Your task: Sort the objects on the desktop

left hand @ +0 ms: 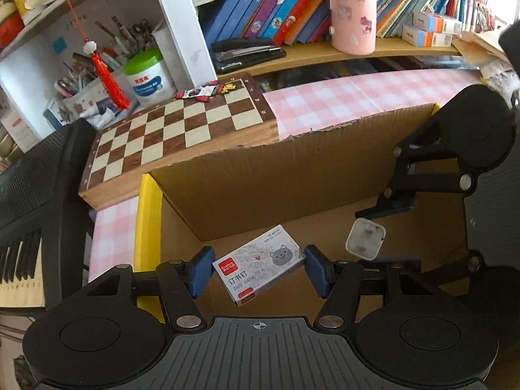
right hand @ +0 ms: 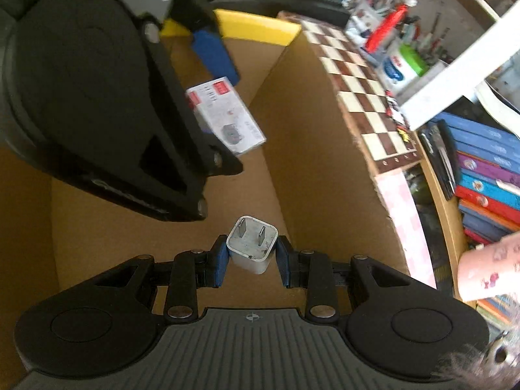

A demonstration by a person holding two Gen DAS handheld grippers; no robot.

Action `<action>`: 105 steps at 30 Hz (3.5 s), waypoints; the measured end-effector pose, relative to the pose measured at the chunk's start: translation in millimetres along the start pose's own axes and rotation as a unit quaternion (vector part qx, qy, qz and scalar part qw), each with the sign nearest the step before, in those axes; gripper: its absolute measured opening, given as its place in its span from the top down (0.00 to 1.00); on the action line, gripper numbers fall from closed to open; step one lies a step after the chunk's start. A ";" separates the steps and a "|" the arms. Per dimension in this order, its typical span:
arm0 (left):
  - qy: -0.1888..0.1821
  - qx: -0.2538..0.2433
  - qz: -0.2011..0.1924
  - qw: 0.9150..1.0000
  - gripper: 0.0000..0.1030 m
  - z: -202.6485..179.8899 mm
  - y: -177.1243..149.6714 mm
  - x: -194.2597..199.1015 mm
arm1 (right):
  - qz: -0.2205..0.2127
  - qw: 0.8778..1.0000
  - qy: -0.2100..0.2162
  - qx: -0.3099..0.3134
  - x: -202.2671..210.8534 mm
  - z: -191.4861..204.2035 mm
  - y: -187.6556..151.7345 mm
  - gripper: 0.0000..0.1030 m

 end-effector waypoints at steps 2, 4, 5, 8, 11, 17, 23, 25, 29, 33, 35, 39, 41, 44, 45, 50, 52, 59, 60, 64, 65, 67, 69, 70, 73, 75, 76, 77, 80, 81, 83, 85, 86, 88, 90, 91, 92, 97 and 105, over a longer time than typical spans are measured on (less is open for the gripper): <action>0.001 -0.004 0.000 1.000 0.41 -1.3 -0.2 -0.3 | 0.006 1.000 -0.001 0.020 -2.8 4.3 0.2 0.72; 0.006 -0.013 0.002 1.000 0.40 -3.2 -1.3 -0.8 | 0.012 0.999 -0.005 0.034 -9.3 6.3 2.0 0.72; 0.009 -0.021 0.004 1.000 0.40 -3.3 -1.0 -2.6 | 0.021 0.999 -0.006 0.041 -15.6 9.1 0.4 0.72; 0.006 -0.025 0.007 1.000 0.36 -4.0 -1.5 -4.2 | 0.029 0.997 -0.004 0.067 -19.2 13.5 0.0 0.72; -0.008 -0.036 0.012 0.999 0.23 -8.9 -3.2 -4.8 | 0.026 0.997 -0.002 0.070 -18.0 13.7 -1.1 0.72; 0.010 -0.040 0.012 0.999 0.10 -9.6 -7.7 -3.2 | 0.014 0.996 -0.004 0.083 -12.4 16.0 0.1 0.49; 0.033 -0.032 -0.001 0.999 0.09 -2.7 -8.3 7.4 | -0.011 0.997 -0.007 0.076 -0.8 13.8 3.7 0.28; 0.039 -0.026 -0.012 0.999 0.07 -0.1 -9.0 14.8 | -0.025 0.997 -0.013 0.070 9.0 11.5 6.3 0.26; 0.046 -0.013 -0.036 0.998 0.03 1.4 -9.4 34.9 | -0.048 0.997 -0.033 0.050 33.3 2.2 8.2 0.24; 0.051 -0.014 -0.078 0.996 0.01 -2.7 -7.9 63.8 | -0.070 0.996 -0.058 0.020 59.0 -0.8 -0.1 0.21; 0.050 -0.010 -0.091 0.995 0.01 -3.9 -8.0 74.9 | -0.082 0.994 -0.065 -0.011 71.7 -3.7 -4.6 0.20; 0.039 0.018 -0.110 0.993 0.00 -4.9 -10.2 95.7 | -0.102 0.988 -0.068 -0.092 88.2 -7.4 -9.5 0.18; 0.028 0.035 -0.118 0.992 0.00 -5.2 -11.7 104.9 | -0.113 0.983 -0.068 -0.129 93.7 -7.9 -11.6 0.17; 0.011 0.063 -0.127 0.990 0.00 -4.6 -14.9 115.6 | -0.130 0.973 -0.082 -0.174 112.2 -0.8 -21.4 0.17; 0.008 0.070 -0.128 0.989 0.00 -4.6 -16.8 118.9 | -0.135 0.969 -0.088 -0.186 118.5 2.9 -23.0 0.17; 0.001 0.101 -0.140 0.985 0.00 -0.3 -31.4 137.3 | -0.162 0.949 -0.127 -0.240 146.1 12.5 -36.2 0.11; -0.001 0.111 -0.144 0.983 0.00 1.6 -38.2 144.0 | -0.170 0.940 -0.138 -0.261 152.9 16.9 -41.1 0.10; -0.004 0.135 -0.145 0.980 0.00 4.1 -65.0 160.7 | -0.186 0.918 -0.160 -0.313 172.6 48.0 -58.3 0.10; -0.004 0.136 -0.143 0.980 0.00 3.7 -69.3 162.4 | -0.187 0.915 -0.162 -0.319 174.1 53.1 -60.3 0.10; -0.005 0.141 -0.139 0.980 0.00 2.3 -85.8 169.5 | -0.191 0.901 -0.172 -0.350 179.1 71.4 -68.3 0.10; -0.004 0.142 -0.139 0.980 0.00 1.7 -89.9 171.6 | -0.192 0.897 -0.175 -0.358 180.8 75.7 -70.7 0.10; -0.003 0.145 -0.140 0.980 0.00 1.1 -97.0 175.7 | -0.192 0.891 -0.182 -0.370 183.2 83.7 -75.0 0.10; 0.000 0.147 -0.141 0.979 0.00 0.9 -104.2 180.5 | -0.192 0.884 -0.189 -0.380 186.2 92.2 -79.5 0.10; 0.002 0.149 -0.142 0.979 0.00 0.9 -107.3 182.8 | -0.192 0.882 -0.193 -0.385 187.6 96.1 -81.5 0.10; 0.009 0.153 -0.144 0.978 0.00 -0.1 -117.4 189.9 | -0.194 0.873 -0.204 -0.398 192.3 108.1 -88.2 0.10; 0.012 0.157 -0.144 0.977 0.00 -0.6 -124.2 194.5 | -0.196 0.866 -0.211 -0.408 195.4 114.7 -93.0 0.09; 0.013 0.159 -0.143 0.977 0.00 -0.9 -127.4 196.3 | -0.198 0.862 -0.215 -0.415 196.9 118.8 -95.6 0.09; 0.014 0.162 -0.142 0.976 0.00 -1.7 -131.4 198.6 | -0.199 0.857 -0.218 -0.422 198.4 122.7 -98.1 0.09; 0.018 0.163 -0.135 0.977 0.00 -5.7 -142.8 203.9 | -0.201 0.847 -0.225 -0.438 200.7 137.7 -104.9 0.08; 0.021 0.162 -0.133 0.978 0.00 -8.0 -147.4 205.7 | -0.201 0.846 -0.225 -0.440 200.5 143.2 -105.6 0.08; 0.026 0.157 -0.128 0.979 0.00 -12.9 -156.0 208.5 | -0.200 0.847 -0.219 -0.441 199.1 154.8 -106.3 0.08; 0.028 0.154 -0.128 0.979 0.00 -17.7 -163.2 211.0 | -0.197 0.851 -0.212 -0.439 196.8 166.5 -106.7 0.08; 0.028 0.153 -0.126 0.980 0.00 -20.4 -166.8 211.7 | -0.194 0.853 -0.208 -0.438 195.5 171.4 -107.4 0.08; 0.025 0.155 -0.118 0.981 0.00 -24.8 -173.4 212.2 | -0.190 0.855 -0.202 -0.438 193.6 179.1 -109.1 0.08; 0.023 0.162 -0.113 0.980 0.00 -27.6 -179.4 212.9 | -0.189 0.854 -0.199 -0.442 193.1 185.8 -111.0 0.08; 0.022 0.165 -0.111 0.980 0.00 -29.0 -182.3 213.6 | -0.189 0.853 -0.198 -0.445 193.3 188.6 -112.8 0.08; 0.021 0.168 -0.109 0.980 0.00 -30.8 -185.1 214.0 | -0.188 0.852 -0.198 -0.447 194.1 190.6 -114.4 0.08; 0.010 0.173 -0.100 0.980 0.00 -40.3 -199.0 215.7 | -0.187 0.845 -0.203 -0.458 197.1 205.1 -125.5 0.08; 0.032 0.158 -0.096 0.982 0.00 -54.5 -208.7 223.6 | -0.180 0.838 -0.211 -0.470 200.6 223.9 -140.4 0.08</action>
Point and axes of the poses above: each gripper's, at about its wrist camera, not at the fingertips, and x roughly against the way its jaws point, z to its left, y to its top, the point moved 9 cm from there along -x, roughly the way its jaws point, and after that the axes turned 6 degrees about y, right-handed, at the moved point
